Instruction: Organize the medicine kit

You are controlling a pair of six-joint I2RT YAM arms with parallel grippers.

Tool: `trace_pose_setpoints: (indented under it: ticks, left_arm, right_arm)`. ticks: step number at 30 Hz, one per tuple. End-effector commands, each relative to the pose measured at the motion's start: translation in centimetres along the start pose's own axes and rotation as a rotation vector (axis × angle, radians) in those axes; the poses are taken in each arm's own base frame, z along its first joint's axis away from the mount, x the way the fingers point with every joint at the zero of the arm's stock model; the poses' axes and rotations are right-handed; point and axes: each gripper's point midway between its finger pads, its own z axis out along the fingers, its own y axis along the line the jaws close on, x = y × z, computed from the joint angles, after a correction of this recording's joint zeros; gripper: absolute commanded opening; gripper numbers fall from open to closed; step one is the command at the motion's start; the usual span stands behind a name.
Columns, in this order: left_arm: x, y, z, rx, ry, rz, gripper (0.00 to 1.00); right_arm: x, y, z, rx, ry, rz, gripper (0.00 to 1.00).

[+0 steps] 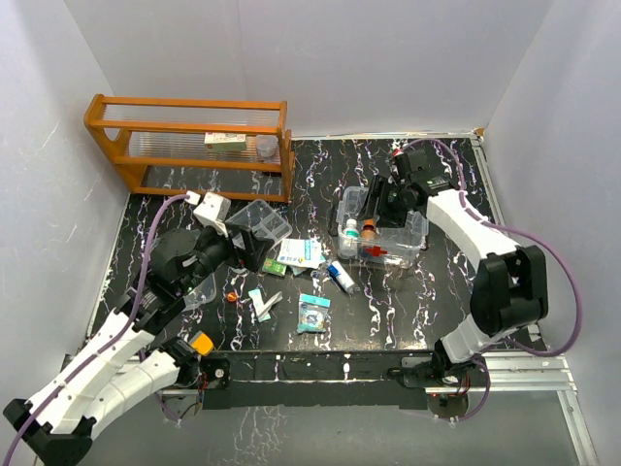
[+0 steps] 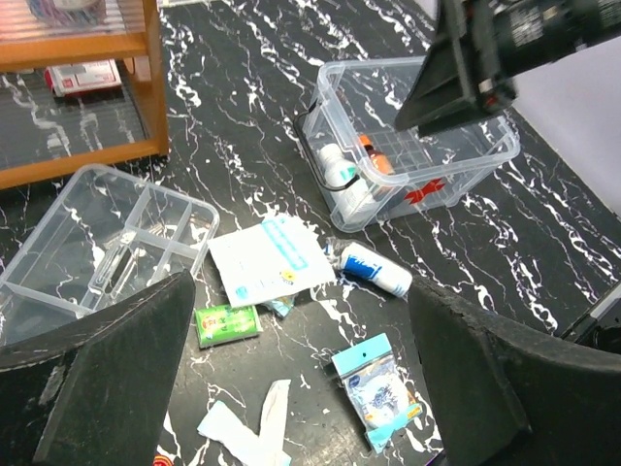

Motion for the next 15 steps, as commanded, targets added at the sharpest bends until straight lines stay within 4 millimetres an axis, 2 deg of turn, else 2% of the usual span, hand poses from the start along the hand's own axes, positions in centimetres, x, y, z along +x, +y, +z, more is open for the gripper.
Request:
trace_pose_setpoints:
  ticks: [1, 5, 7, 10, 15]
  left_arm:
    - [1.0, 0.3, 1.2, -0.021, 0.043, -0.009, 0.9]
    - [4.2, 1.2, 3.2, -0.08, 0.147, -0.09, 0.89]
    - [5.9, 1.6, 4.4, -0.116, 0.201, -0.144, 0.85]
    - [7.8, 2.7, 5.4, -0.235, 0.227, -0.319, 0.75]
    - [11.7, 3.6, 6.9, -0.353, 0.236, -0.597, 0.67]
  right_arm:
    - [-1.6, 4.0, -3.8, -0.107, -0.14, -0.053, 0.56]
    - [0.2, 7.2, -6.0, -0.182, -0.233, -0.148, 0.56]
    - [1.5, 8.7, -6.8, -0.22, -0.279, -0.205, 0.56]
    - [3.5, 9.8, -7.5, -0.252, -0.303, -0.264, 0.56]
    - [5.6, 10.2, -7.8, -0.28, -0.32, -0.306, 0.55]
